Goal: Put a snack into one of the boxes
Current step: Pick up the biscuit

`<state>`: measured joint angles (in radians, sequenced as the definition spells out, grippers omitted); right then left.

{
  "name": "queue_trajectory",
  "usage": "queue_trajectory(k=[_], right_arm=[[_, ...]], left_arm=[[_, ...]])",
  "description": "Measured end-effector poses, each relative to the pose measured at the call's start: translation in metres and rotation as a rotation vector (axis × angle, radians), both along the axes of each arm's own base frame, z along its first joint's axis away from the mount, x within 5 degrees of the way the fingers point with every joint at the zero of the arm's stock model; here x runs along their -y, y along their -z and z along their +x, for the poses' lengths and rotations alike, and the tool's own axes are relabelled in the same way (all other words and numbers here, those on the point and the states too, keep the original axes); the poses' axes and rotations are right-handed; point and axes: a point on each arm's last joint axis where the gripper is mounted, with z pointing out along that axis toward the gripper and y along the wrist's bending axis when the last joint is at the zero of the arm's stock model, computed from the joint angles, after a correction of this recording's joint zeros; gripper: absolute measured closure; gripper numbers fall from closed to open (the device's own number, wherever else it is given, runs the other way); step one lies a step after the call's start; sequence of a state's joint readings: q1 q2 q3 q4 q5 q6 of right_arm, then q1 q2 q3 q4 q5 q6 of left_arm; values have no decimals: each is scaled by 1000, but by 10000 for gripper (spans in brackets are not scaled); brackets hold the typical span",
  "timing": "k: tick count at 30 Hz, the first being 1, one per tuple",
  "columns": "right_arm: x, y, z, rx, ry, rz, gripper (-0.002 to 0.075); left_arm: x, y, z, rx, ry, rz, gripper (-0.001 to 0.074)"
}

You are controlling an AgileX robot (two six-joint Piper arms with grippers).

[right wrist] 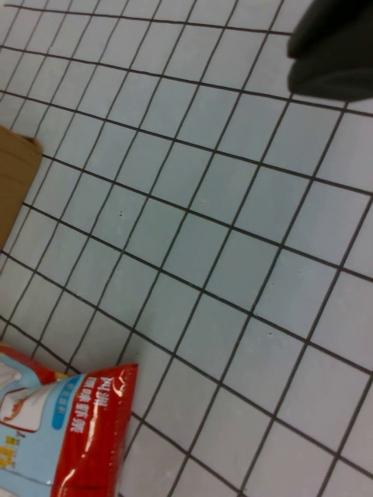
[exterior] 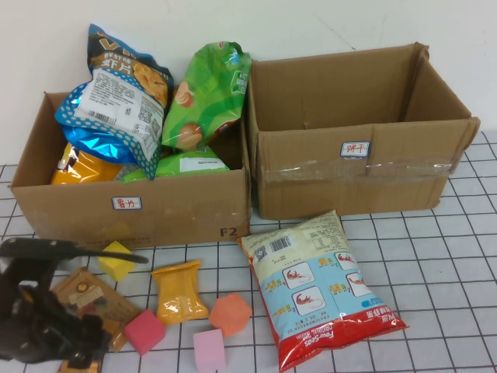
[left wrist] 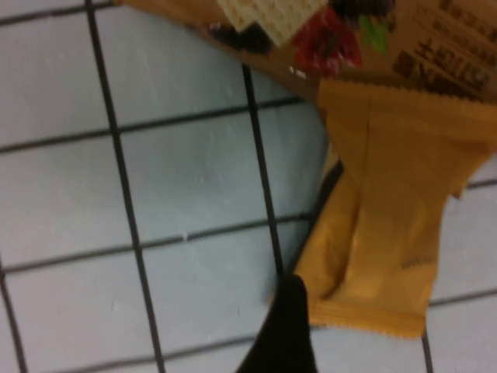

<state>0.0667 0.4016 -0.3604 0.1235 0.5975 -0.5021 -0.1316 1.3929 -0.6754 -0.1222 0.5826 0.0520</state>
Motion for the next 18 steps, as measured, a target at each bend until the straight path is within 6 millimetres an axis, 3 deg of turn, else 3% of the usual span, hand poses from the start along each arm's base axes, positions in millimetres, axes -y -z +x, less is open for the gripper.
queue_trajectory(k=[14,18], right_arm=[[0,5,3,37,8,3,727],[0,4,4,42,9,5,727]], left_arm=[[3,42,35,-1,35,29,169],[4,47,37,-9,30,26,228]])
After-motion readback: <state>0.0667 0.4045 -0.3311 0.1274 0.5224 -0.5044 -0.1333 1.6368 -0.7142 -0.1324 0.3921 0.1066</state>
